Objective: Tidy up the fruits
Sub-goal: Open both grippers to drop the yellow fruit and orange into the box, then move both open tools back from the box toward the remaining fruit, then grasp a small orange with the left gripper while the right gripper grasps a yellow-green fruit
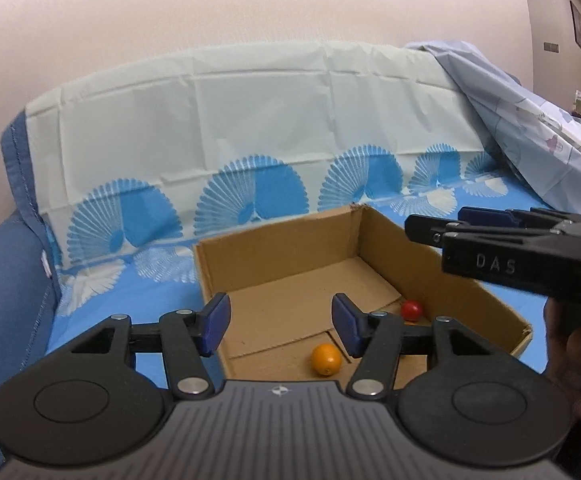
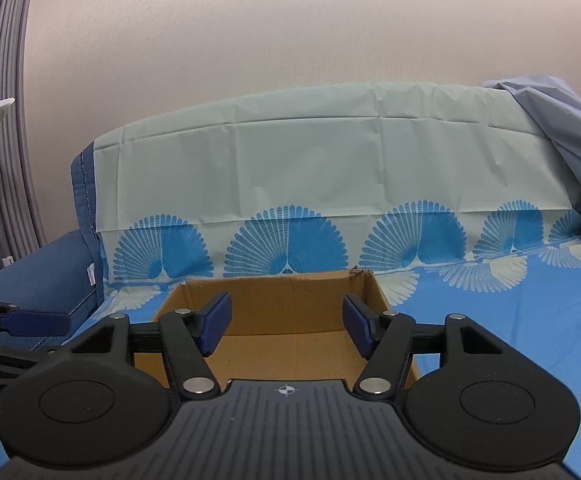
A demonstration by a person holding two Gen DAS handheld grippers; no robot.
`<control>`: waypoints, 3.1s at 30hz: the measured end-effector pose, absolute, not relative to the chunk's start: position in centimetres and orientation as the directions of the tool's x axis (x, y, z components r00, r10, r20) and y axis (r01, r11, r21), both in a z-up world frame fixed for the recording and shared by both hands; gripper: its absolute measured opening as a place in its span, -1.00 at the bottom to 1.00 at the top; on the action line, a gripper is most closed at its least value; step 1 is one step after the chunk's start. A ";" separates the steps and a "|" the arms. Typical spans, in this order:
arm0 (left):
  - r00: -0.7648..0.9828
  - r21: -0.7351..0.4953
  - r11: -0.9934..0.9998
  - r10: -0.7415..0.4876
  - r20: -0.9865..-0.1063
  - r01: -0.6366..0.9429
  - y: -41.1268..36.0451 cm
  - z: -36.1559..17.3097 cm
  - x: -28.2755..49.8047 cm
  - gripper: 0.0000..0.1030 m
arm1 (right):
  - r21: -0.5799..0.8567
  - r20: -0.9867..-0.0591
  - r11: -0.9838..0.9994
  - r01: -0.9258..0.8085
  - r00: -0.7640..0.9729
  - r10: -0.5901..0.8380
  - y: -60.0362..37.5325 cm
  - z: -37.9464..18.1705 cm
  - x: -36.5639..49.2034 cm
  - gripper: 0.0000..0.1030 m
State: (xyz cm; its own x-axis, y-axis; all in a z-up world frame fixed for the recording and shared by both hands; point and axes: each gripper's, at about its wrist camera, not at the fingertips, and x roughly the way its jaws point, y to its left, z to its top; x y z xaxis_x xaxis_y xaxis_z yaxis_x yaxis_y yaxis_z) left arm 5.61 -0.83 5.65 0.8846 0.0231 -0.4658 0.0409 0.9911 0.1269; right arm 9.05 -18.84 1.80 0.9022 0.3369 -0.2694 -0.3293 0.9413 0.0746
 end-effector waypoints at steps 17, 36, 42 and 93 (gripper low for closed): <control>0.897 0.295 0.951 0.046 -0.439 0.095 11.7 2.1 -0.2 0.09 | 0.071 -0.289 0.955 -0.287 0.911 0.295 -18.5 2.1 7.7 0.23; 0.811 -0.131 0.985 0.018 -0.585 -0.116 24.2 -0.9 0.5 0.04 | -0.008 -0.252 0.934 -0.357 0.905 0.344 -9.6 3.1 0.2 0.09; 0.793 -0.155 0.979 0.014 -0.610 -0.136 24.6 -1.3 1.1 0.04 | -0.068 -0.327 0.896 -0.439 0.858 0.396 -5.2 0.4 0.4 -0.25; 0.565 -0.215 0.897 0.046 -0.824 -0.387 28.6 -6.6 9.0 0.31 | -0.096 -0.719 0.622 -0.777 0.486 0.496 11.2 -12.0 5.5 -0.41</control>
State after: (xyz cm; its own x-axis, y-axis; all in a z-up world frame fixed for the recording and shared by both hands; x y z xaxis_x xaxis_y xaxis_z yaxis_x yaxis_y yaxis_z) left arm 9.02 28.60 -6.61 0.5654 0.0462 -0.8236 -0.3865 0.8968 -0.2151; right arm 5.55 11.23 -11.96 0.4862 0.4959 -0.7195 -0.7770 0.6220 -0.0964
